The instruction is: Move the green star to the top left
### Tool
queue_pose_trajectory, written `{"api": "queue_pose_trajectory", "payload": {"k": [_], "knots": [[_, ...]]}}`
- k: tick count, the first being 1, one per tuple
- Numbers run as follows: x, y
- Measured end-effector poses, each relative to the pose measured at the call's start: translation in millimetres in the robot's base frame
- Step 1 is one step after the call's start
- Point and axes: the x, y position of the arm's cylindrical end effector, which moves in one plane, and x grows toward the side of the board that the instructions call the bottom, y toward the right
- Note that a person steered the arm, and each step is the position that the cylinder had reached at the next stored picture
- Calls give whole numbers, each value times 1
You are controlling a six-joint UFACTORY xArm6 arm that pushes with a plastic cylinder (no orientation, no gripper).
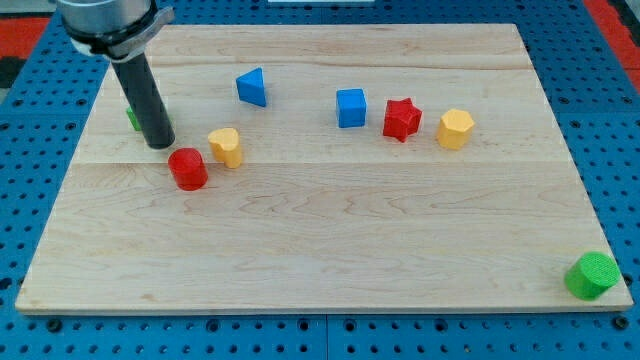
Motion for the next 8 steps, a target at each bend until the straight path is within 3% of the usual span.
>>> {"api": "queue_pose_trajectory", "payload": {"k": [2,4,6,8], "knots": [[-30,-28],[-44,-28],[-85,-28],[-75,7]]}}
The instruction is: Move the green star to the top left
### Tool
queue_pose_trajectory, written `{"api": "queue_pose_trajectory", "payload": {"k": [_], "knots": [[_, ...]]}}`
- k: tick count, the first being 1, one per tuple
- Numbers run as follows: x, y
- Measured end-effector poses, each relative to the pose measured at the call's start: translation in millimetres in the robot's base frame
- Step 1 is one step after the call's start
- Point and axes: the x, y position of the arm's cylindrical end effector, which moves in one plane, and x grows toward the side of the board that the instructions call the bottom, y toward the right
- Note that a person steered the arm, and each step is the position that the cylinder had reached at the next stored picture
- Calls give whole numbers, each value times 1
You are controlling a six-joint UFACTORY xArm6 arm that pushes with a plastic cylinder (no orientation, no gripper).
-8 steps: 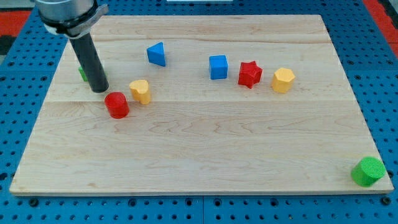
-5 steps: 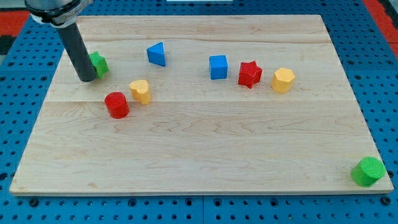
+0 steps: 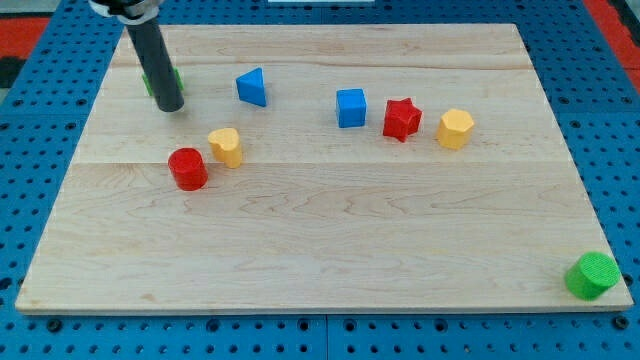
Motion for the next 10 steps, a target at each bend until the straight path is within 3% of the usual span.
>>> {"api": "queue_pose_trajectory", "payload": {"k": [2,3,5,10], "knots": [[-58,-30],[-65,-48],[-35,-59],[-93,-81]]}}
